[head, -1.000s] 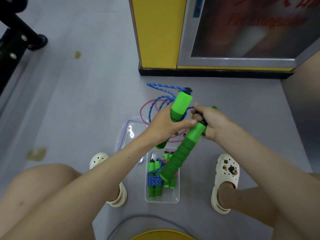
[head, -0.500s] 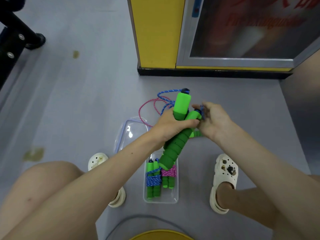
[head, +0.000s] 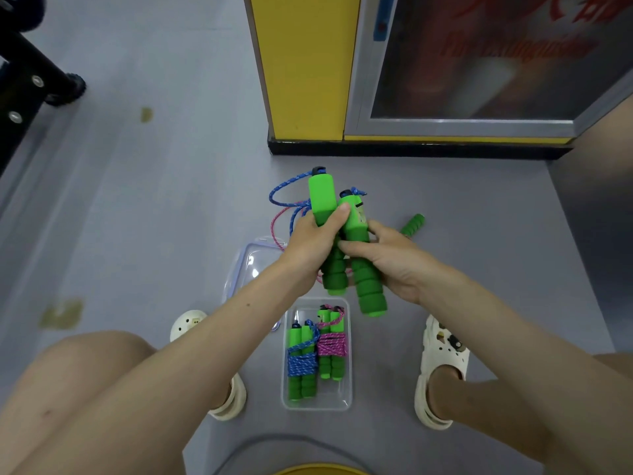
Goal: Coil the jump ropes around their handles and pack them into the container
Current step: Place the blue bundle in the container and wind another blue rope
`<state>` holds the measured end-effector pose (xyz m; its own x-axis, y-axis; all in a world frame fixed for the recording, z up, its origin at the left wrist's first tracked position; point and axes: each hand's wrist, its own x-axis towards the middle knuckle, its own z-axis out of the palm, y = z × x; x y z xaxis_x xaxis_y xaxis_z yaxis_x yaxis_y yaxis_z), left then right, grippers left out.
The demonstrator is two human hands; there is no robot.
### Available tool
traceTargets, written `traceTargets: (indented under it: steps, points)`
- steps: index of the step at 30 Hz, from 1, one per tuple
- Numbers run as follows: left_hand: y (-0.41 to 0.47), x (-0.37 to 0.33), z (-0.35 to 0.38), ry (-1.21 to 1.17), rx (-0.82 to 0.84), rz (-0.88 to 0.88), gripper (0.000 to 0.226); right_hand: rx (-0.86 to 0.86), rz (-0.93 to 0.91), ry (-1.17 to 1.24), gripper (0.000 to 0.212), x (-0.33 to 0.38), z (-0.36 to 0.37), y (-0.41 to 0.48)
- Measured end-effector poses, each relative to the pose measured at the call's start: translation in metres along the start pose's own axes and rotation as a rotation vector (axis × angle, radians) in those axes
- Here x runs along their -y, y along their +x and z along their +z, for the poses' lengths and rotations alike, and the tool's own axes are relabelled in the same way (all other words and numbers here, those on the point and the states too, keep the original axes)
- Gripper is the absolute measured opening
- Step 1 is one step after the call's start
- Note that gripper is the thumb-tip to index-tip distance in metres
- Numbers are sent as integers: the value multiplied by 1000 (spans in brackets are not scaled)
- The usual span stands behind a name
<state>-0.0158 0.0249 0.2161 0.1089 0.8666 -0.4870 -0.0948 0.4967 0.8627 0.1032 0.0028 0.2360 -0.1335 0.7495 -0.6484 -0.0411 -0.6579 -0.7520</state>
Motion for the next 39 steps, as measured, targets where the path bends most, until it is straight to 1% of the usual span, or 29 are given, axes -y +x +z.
traceTargets:
  steps: [2, 3, 5, 6, 7, 9, 10, 12, 14, 16, 19, 21, 23, 26, 31, 33, 35, 37, 39]
  points:
    - [3, -5, -2, 96, 13, 4, 29, -62, 3, 31, 22, 1, -4, 3]
    - [4, -8, -4, 221, -1, 22, 31, -92, 8, 68, 17, 2, -6, 3]
    - [6, -13, -10, 489, -73, 68, 34, -177, 2, 120, 14, 3, -9, 4]
    - [7, -14, -13, 557, -135, 90, 36, -223, -21, 121, 13, 3, -11, 5]
    - [8, -16, -16, 564, -191, 115, 37, -267, -55, 116, 13, 4, -13, 5]
    - [10, -21, -20, 530, -262, 166, 35, -339, -125, 119, 14, 6, -16, 6]
    - [9, -24, -21, 514, -258, 171, 34, -362, -144, 130, 14, 8, -17, 6]
    - [6, -27, -21, 413, -180, 109, 31, -378, -163, 168, 13, 10, -20, 4]
    - [-2, -28, -20, 309, -104, 13, 28, -337, -159, 177, 11, 10, -21, 3]
    - [-7, -24, -16, 353, -68, -4, 29, -261, -123, 159, 2, 9, -19, 4]
    - [-10, -19, -7, 293, -10, -11, 26, -156, -55, 202, 23, 6, -13, 8]
    - [-12, -16, -3, 269, 35, -7, 20, -123, -59, 210, 32, 4, -10, 10]
    - [-14, -13, 0, 264, 62, 4, 15, -96, -59, 236, 37, 3, -11, 11]
    - [-16, -9, 3, 218, 44, 0, 11, -46, -40, 290, 36, 4, -12, 11]
    - [-17, -4, 1, 225, 58, -10, 16, -45, -60, 251, 22, 3, -12, 10]
    - [-18, -3, -2, 224, 103, -12, 14, -39, -57, 236, 24, 1, -13, 11]
    - [-20, -3, -3, 199, 132, -9, 19, -28, -49, 226, 27, 0, -13, 11]
    - [-22, -5, -4, 141, 85, -10, 26, -17, -60, 217, 27, 0, -12, 9]
    - [-20, -6, -5, 117, -28, 12, 29, -30, -89, 123, 25, 2, -10, 6]
